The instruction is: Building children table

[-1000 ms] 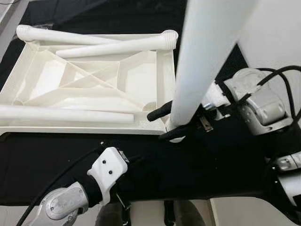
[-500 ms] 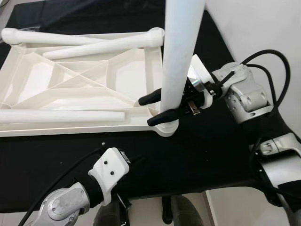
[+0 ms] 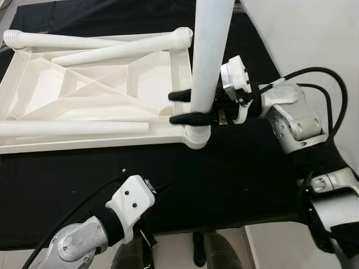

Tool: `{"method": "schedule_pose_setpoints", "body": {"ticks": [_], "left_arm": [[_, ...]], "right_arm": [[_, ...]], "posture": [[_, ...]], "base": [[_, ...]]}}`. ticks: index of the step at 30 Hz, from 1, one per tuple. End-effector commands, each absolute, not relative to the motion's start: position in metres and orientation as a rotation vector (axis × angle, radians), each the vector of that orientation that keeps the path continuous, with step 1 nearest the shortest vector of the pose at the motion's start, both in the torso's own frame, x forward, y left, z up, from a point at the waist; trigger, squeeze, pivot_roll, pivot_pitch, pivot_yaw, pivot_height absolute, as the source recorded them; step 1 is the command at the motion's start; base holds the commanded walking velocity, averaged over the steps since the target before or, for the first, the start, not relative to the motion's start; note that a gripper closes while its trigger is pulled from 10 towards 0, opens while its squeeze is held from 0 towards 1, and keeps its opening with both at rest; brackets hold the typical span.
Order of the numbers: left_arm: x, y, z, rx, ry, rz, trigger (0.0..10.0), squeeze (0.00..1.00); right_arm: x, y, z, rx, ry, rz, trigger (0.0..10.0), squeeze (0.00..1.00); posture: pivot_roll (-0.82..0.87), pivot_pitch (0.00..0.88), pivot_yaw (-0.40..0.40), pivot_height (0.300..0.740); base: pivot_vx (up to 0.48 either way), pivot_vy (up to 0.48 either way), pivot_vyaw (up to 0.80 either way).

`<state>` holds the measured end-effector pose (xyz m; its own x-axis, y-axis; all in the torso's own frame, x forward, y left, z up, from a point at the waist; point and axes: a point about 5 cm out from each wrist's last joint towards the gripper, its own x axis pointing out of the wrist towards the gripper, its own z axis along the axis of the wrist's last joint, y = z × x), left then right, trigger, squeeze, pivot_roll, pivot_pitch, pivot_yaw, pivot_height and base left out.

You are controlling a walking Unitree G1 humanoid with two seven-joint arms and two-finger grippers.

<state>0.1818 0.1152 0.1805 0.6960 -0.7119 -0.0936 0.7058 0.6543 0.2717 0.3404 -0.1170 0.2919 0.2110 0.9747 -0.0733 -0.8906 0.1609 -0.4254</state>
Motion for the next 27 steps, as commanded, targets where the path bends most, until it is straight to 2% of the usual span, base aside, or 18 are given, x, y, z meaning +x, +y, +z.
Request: {"method": "schedule_pose_setpoints", "body": {"ticks": [1, 8, 11, 13, 16, 18, 20, 27], "left_arm": [[0.179, 0.113, 0.175, 0.293, 0.004, -0.823, 10.0, 0.0], [0.18, 0.112, 0.175, 0.294, 0.002, -0.827, 10.0, 0.0], [0.18, 0.112, 0.175, 0.295, 0.002, -0.828, 10.0, 0.0], [0.181, 0.112, 0.175, 0.297, 0.0, -0.83, 10.0, 0.0], [0.181, 0.112, 0.175, 0.297, 0.0, -0.83, 10.0, 0.0], [0.181, 0.112, 0.175, 0.297, -0.001, -0.829, 10.0, 0.0], [0.181, 0.112, 0.175, 0.297, -0.002, -0.829, 10.0, 0.0], [0.18, 0.112, 0.175, 0.296, 0.0, -0.826, 10.0, 0.0]], "right_arm": [[0.348, -0.129, 0.272, -0.363, -0.129, 1.22, 10.0, 0.0], [0.341, -0.133, 0.275, -0.328, -0.157, 1.182, 10.0, 0.0], [0.331, -0.132, 0.28, -0.307, -0.212, 1.265, 10.0, 0.0], [0.311, -0.133, 0.289, -0.268, -0.297, 1.461, 10.0, 0.0], [0.306, -0.133, 0.29, -0.26, -0.312, 1.504, 10.0, 0.0], [0.295, -0.135, 0.289, -0.262, -0.275, 1.628, 10.0, 0.0], [0.292, -0.135, 0.288, -0.268, -0.256, 1.663, 10.0, 0.0], [0.307, -0.128, 0.28, -0.357, -0.194, 1.608, 10.0, 0.0]], "posture": [[0.06, 0.346, 0.006, 0.74], [0.06, 0.346, 0.008, 0.74], [0.06, 0.344, 0.009, 0.74], [0.05, 0.342, 0.009, 0.74], [0.05, 0.342, 0.009, 0.74], [0.06, 0.344, 0.007, 0.74], [0.06, 0.344, 0.007, 0.74], [0.06, 0.347, 0.002, 0.74]], "base": [[0.0, 0.0, 0.0], [0.0, 0.0, 0.0], [0.0, 0.0, 0.0], [0.0, 0.0, 0.0], [0.0, 0.0, 0.0], [0.0, 0.0, 0.0], [0.0, 0.0, 0.0], [0.0, 0.0, 0.0]]}}
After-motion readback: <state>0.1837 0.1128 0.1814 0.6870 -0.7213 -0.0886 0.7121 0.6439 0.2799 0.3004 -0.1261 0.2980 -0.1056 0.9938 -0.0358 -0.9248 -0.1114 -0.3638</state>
